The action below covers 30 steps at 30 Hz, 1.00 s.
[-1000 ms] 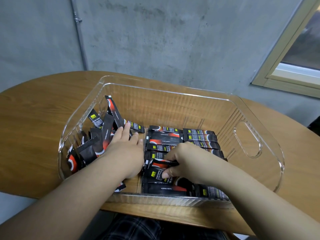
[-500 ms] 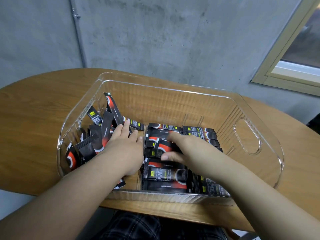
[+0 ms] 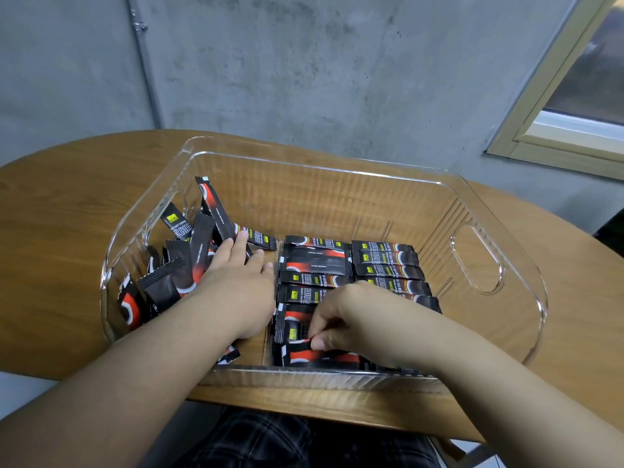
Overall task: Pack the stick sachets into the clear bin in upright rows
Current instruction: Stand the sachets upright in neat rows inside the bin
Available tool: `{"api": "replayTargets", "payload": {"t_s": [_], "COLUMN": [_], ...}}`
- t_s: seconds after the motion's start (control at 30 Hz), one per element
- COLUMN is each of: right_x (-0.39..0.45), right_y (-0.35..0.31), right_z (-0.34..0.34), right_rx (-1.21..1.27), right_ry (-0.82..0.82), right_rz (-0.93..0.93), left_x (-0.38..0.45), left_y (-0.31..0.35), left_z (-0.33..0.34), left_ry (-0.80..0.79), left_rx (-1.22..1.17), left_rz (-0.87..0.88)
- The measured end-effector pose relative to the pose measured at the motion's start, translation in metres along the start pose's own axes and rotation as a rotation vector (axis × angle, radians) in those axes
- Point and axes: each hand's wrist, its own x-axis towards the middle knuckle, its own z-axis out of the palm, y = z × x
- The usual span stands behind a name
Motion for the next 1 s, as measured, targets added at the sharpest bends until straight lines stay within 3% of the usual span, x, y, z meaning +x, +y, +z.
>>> {"api": "replayTargets", "payload": {"t_s": [0.4, 0.53, 0.67, 1.0], "right_x": [-0.001, -0.007, -0.005, -0.004], "right_y": [0.001, 0.011, 0.017, 0.002], "right_z": [-0.006, -0.013, -0.007, -0.009], "right_rx": [-0.072, -0.224, -0.384, -0.463], "right_ry": [0.023, -0.015, -0.026, -0.05], "right_rz": [0.051, 0.084, 0.055, -0.025], "left_x": [0.0, 0.0, 0.0, 0.001], "left_y": [0.0, -0.001, -0.001, -0.001], "left_z": [0.0, 0.0, 0.0, 0.002], "left_ry": [-0.011, -0.011, -0.012, -0.004], "left_rx": [0.001, -0.004, -0.01, -0.012], "left_rz": [0.0, 0.002, 0.003, 0.005]}}
